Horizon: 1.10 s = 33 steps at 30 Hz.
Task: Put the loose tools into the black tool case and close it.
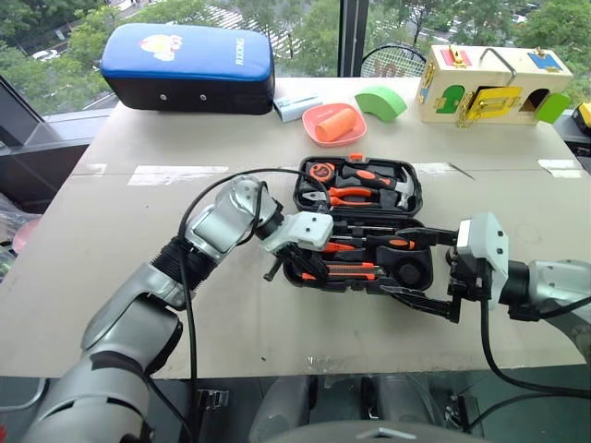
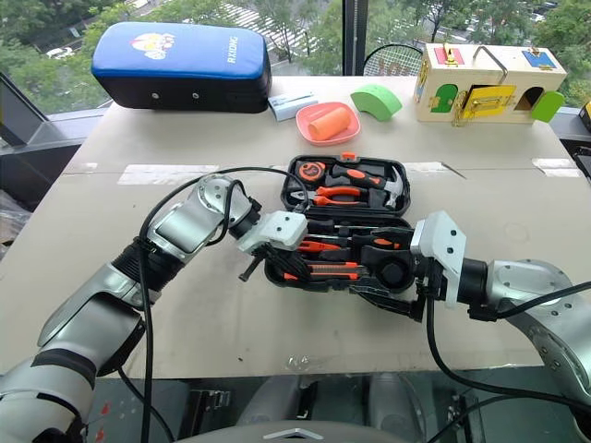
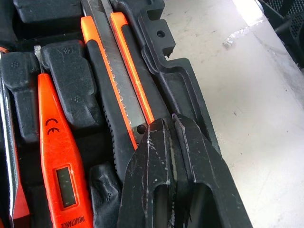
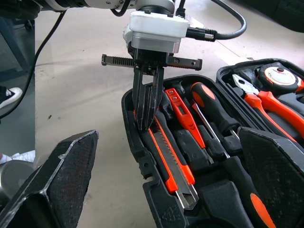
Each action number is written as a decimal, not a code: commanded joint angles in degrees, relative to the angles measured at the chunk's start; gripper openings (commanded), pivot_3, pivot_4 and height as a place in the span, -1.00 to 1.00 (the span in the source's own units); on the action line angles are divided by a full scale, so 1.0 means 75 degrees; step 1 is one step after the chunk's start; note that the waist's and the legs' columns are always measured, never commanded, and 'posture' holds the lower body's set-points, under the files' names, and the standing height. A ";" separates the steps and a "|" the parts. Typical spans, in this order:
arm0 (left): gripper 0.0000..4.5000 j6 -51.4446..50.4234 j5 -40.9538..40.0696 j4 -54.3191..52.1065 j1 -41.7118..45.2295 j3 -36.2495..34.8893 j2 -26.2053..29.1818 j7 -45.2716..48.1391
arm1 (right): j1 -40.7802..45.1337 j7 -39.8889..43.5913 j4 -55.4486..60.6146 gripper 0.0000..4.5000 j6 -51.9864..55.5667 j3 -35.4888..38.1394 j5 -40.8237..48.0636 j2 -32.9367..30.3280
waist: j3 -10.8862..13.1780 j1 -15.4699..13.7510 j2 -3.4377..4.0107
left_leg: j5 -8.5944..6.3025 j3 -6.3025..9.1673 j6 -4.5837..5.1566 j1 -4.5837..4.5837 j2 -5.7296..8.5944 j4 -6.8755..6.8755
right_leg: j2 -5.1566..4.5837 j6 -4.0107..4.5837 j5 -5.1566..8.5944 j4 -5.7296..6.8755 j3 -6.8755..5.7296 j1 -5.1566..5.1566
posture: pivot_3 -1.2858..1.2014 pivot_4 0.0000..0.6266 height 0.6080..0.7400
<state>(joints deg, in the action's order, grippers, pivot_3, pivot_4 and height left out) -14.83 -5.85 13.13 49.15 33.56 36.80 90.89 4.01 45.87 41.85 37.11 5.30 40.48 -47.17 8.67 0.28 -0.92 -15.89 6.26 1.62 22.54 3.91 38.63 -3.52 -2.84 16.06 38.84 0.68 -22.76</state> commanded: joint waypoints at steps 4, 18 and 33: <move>-0.95 -0.0721 -0.0645 -0.0322 -0.0225 -0.1055 0.0086 -0.0060 | -0.0256 0.0107 0.0141 1.00 -0.0131 0.0628 0.0098 -0.0229 | 0.0003 0.0038 -0.0002 | 0.0000 0.0003 0.0000 0.0006 -0.0002 -0.0002 | 0.0003 0.0000 0.0000 0.0000 -0.0003 -0.0005 | 0.03 -0.52 0.93; 0.99 -0.3471 -0.4006 -0.3102 -0.1350 -0.4025 0.0795 -0.0693 | -0.5526 0.1439 -0.0680 1.00 -0.0276 0.6210 0.0169 0.0610 | 0.0005 -0.0048 0.0005 | -0.0001 0.0020 0.0000 0.0009 -0.0002 -0.0004 | -0.0007 0.0000 0.0002 -0.0003 -0.0013 0.0004 | 0.03 -0.52 0.93; 0.99 -0.2495 -0.3430 -0.3928 -0.1906 -0.3473 0.0727 -0.1449 | -0.2548 0.0813 -0.1959 1.00 -0.0709 0.2523 -0.1467 -0.0463 | 0.0006 -0.0012 0.0007 | 0.0000 -0.0027 -0.0002 -0.0053 -0.0011 -0.0038 | -0.0004 0.0002 0.0002 -0.0007 0.0029 0.0030 | 0.03 -0.52 0.93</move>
<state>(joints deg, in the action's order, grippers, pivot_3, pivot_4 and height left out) -34.45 -31.58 -14.93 34.46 7.76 42.13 80.64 -16.77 52.92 28.59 32.97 27.17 31.70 -49.86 8.72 0.19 -0.86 -15.89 6.08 1.61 22.20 3.83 38.34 -3.56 -2.82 16.08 38.77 0.87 -22.59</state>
